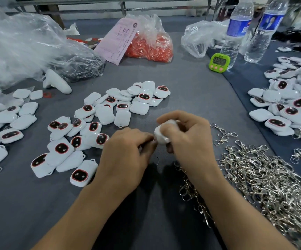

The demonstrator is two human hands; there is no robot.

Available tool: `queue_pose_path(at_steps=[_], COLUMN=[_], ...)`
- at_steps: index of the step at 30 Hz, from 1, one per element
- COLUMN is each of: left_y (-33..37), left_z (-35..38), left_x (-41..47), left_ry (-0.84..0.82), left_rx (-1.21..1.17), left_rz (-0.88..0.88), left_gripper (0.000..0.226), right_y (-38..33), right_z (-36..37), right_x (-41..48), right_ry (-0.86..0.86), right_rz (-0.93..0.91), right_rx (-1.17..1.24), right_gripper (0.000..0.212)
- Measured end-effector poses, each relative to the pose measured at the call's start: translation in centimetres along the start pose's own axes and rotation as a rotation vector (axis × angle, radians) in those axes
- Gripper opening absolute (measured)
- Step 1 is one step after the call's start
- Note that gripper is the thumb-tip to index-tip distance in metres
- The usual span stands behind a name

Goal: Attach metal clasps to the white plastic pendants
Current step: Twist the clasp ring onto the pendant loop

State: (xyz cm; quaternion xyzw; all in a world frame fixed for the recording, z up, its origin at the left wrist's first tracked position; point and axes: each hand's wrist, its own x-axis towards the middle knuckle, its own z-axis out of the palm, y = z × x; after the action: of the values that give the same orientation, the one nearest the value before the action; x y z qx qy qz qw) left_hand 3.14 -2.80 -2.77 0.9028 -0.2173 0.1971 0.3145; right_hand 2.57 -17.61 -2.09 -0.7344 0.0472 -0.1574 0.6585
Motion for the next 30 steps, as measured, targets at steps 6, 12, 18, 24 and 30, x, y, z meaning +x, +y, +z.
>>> queue_pose_path(at_steps=[6, 12, 18, 24, 30], left_y=[0.7, 0.0, 0.1, 0.3, 0.8], left_z=[0.7, 0.2, 0.5, 1.0, 0.8], left_x=[1.2, 0.7, 0.2, 0.4, 1.1], left_ry=[-0.144, -0.146, -0.110, -0.119, -0.222], left_rx=[-0.734, -0.340, 0.257, -0.488, -0.843], left_rz=[-0.456, -0.218, 0.165, -0.282, -0.453], left_gripper=[0.015, 0.015, 0.016, 0.009, 0.019], right_y=[-0.7, 0.1, 0.3, -0.5, -0.7], right_z=[-0.9, 0.0, 1.0, 0.0, 0.3], right_x=[0.9, 0.3, -1.4, 0.7, 0.6], right_ry=[-0.088, 0.023, 0.039, 0.081, 0.019], right_rz=[0.363, 0.094, -0.306, 0.243, 0.366], right_rx=[0.483, 0.103, -0.366, 0.272, 0.478], right_gripper=[0.022, 0.021, 0.017, 0.026, 0.026])
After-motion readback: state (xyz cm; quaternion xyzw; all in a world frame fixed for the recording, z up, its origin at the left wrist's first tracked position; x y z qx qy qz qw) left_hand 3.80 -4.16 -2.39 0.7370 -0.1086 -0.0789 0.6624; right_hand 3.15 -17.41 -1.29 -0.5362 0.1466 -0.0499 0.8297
